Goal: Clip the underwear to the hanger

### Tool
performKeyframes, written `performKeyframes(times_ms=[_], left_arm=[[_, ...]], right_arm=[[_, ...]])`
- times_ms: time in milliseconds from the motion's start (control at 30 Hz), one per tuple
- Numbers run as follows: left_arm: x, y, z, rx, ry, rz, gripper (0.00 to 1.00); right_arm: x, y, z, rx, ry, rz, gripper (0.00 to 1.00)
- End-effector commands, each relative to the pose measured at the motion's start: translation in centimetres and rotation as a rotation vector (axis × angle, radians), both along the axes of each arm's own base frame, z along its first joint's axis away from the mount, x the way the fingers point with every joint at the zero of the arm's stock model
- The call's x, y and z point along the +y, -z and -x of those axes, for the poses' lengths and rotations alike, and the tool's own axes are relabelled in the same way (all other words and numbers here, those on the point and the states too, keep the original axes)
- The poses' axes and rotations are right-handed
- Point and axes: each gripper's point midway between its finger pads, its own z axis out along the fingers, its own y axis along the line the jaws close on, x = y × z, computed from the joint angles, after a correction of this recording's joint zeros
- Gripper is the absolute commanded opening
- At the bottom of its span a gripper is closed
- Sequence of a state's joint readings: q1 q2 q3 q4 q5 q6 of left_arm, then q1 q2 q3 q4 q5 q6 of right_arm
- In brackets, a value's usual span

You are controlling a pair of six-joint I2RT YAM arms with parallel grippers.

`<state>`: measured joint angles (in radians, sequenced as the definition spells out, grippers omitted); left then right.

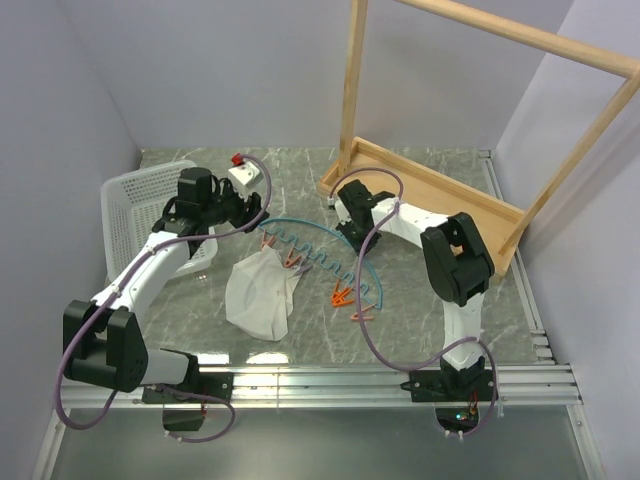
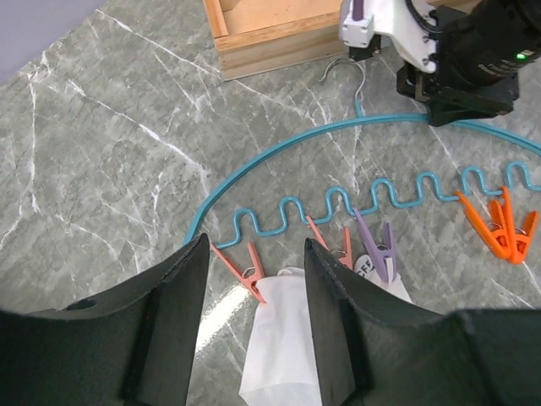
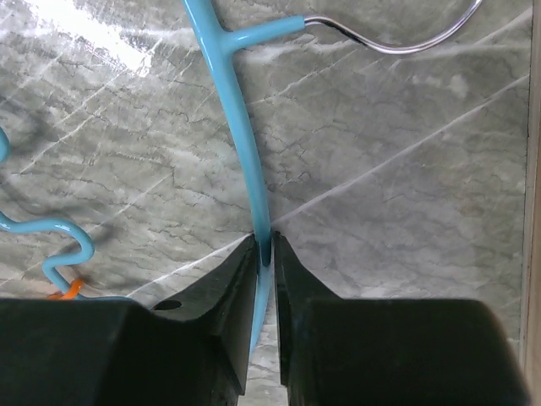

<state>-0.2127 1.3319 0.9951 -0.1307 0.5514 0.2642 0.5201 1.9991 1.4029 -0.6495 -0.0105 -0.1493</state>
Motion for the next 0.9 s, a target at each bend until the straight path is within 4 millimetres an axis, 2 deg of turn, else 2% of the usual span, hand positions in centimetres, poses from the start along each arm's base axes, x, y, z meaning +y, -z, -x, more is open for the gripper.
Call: performKeyframes(times_ms=[0, 67, 133, 300, 333, 400, 467, 500, 533, 600, 867], left_arm=[[0.3, -1.2, -1.4, -0.042, -0.035, 0.013, 0.54], [0.4, -1.2, -1.7, -0.039, -0.047, 0.017, 0.58], [0.3, -1.0, -1.9, -0.024, -0.041, 0.027, 0.58], [0.1, 0.0, -1.7, -0.023, 0.028, 0.009, 0.58], [-0.3, 0.0, -1.2, -0.028, 0.075, 0.017, 0.58], [-0.4, 0.5, -0.7, -0.064, 0.128, -0.004, 0.58], [-1.1, -0.4, -0.1, -0.173, 0.219, -0.022, 0.59], [-1.2, 0.2, 0.4, -0.192, 0.248, -0.034, 0.59], [-1.5, -0.2, 0.4, -0.248, 0.276, -0.042, 0.59], [-2.0, 0.2, 0.6, -0.310, 0.331, -0.084, 0.60], [-4.4, 1.1, -0.3, -0.478, 0.471, -0.209, 0.60]], right_arm=[[-1.4, 0.7, 0.5, 0.032, 0.007, 0.098, 0.20], [-1.6, 1.2, 0.9, 0.039, 0.000, 0.117, 0.15], [-1.4, 1.4, 1.4, 0.056, -0.004, 0.099, 0.00], [0.0, -1.3, 0.6, -0.036, -0.047, 0.030, 0.00], [0.2, -2.9, 0.0, -0.090, -0.048, 0.020, 0.00], [0.7, -4.7, -0.7, -0.150, -0.061, 0.008, 0.00], [1.3, -6.8, -1.3, -0.221, -0.069, -0.003, 0.00], [1.6, -7.6, -1.5, -0.247, -0.073, -0.007, 0.00], [1.9, -8.4, -1.5, -0.270, -0.078, -0.016, 0.00], [2.3, -9.7, -1.5, -0.314, -0.090, -0.024, 0.00], [4.1, -11.9, 0.5, -0.429, -0.197, 0.004, 0.00]])
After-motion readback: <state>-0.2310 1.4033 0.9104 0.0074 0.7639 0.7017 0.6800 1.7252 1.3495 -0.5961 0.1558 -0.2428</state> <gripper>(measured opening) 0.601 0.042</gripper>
